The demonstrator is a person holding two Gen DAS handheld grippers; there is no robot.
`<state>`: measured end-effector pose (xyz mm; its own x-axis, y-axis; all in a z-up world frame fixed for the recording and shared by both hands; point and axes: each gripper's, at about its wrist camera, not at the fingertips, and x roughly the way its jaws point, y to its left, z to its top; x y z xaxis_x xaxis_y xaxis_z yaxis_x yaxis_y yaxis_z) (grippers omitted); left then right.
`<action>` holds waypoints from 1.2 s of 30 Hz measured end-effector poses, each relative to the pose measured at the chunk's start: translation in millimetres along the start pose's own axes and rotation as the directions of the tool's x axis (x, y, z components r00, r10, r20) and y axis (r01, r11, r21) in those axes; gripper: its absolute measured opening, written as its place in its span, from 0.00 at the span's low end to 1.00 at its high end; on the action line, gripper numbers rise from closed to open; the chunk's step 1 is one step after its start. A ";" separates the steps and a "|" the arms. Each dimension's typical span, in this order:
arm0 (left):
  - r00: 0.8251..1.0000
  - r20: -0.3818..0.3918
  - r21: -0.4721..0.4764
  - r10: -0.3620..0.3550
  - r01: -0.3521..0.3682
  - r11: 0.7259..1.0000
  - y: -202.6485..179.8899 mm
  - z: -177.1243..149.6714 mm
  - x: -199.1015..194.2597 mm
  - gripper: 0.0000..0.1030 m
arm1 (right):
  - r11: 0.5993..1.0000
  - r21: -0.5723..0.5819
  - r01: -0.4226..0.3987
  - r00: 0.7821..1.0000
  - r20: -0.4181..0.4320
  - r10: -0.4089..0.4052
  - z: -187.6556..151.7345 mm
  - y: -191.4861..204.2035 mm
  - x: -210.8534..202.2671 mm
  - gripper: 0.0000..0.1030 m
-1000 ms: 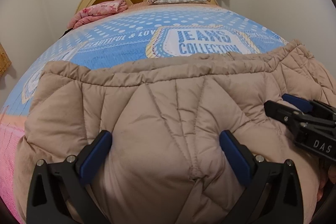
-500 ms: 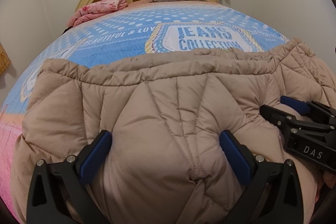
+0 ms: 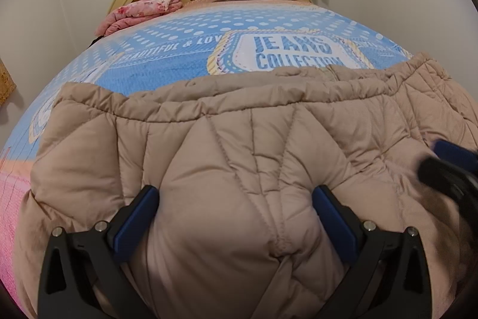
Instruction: Fold large clothes
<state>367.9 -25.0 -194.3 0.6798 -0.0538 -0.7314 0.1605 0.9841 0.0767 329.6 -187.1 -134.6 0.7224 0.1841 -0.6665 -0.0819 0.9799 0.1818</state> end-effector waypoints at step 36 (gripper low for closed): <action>0.996 0.093 -0.017 -0.012 0.014 1.000 47.4 -28.6 -95.9 1.00 | 0.991 -0.100 0.093 0.995 -0.037 -0.097 -51.2 22.3 23.7 0.63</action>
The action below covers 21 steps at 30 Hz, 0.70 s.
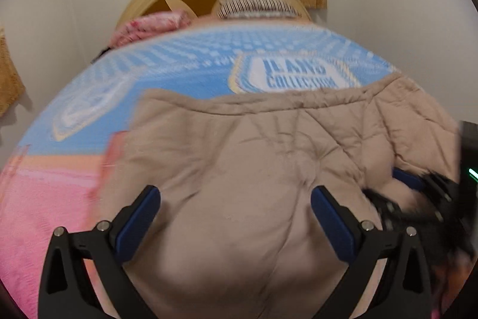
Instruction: Fold large clothes
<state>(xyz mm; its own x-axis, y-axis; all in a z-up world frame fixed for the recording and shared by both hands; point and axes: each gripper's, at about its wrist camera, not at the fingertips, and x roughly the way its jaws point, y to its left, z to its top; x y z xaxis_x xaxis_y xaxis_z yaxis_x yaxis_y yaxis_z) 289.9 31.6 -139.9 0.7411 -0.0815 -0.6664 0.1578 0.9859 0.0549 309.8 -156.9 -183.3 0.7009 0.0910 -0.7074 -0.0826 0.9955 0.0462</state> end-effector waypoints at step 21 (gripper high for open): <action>0.969 -0.056 -0.448 -0.241 0.191 0.873 82.3 -102.5 -16.3 0.86 | 0.998 -0.047 0.052 0.998 0.037 -0.051 3.9 14.8 -46.9 0.63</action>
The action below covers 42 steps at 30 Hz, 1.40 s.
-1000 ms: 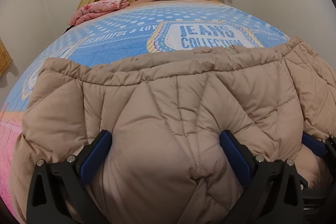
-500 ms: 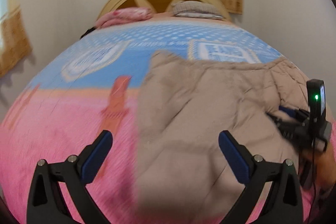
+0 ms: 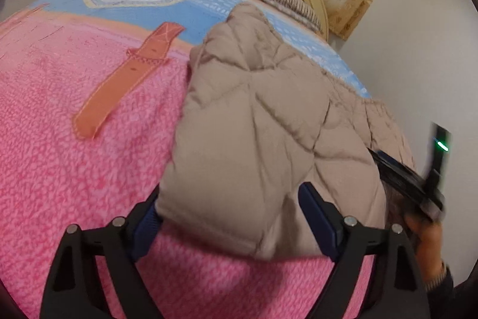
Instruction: Fold large clothes
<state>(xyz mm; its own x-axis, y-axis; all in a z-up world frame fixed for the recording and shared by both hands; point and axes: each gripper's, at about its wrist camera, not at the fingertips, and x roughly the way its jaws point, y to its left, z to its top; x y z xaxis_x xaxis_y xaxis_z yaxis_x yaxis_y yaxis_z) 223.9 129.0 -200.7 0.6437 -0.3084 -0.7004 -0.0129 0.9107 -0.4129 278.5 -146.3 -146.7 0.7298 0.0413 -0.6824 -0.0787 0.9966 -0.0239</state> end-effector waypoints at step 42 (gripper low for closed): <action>0.930 0.189 0.800 -0.314 0.040 0.599 -297.0 -18.5 -15.7 0.11 | 0.906 0.251 -0.340 0.940 0.106 0.323 -108.0 -121.5 -137.4 0.70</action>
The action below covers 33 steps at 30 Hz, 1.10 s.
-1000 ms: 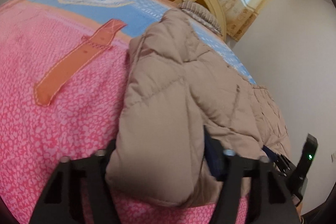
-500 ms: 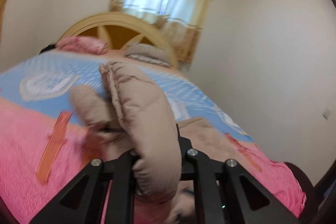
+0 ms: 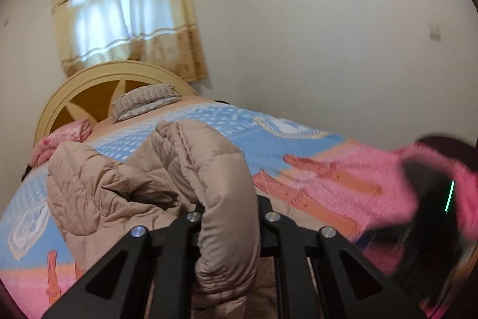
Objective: Fold large clothes
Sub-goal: 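Grasp the rolled jacket with the right tool while the left tool lifts away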
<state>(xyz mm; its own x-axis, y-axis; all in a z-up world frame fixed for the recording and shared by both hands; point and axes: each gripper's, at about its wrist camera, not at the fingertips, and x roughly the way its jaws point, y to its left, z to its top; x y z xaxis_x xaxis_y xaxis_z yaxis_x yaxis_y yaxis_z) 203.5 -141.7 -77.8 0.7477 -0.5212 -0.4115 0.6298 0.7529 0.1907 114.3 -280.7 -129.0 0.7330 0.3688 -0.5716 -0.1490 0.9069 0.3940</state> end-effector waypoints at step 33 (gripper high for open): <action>0.975 0.149 0.247 0.163 -0.196 0.949 -46.1 -22.2 -133.8 1.00 | 0.977 -0.085 -0.193 0.950 -0.266 0.165 165.5 -13.3 51.8 0.05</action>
<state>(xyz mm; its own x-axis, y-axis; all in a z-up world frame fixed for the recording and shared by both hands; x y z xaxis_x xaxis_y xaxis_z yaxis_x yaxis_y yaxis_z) 69.7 -97.8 -51.3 0.8630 -0.4459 -0.2376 0.5033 0.7176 0.4815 264.1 -307.4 -44.7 0.4951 0.5538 -0.6694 -0.3438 0.8325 0.4344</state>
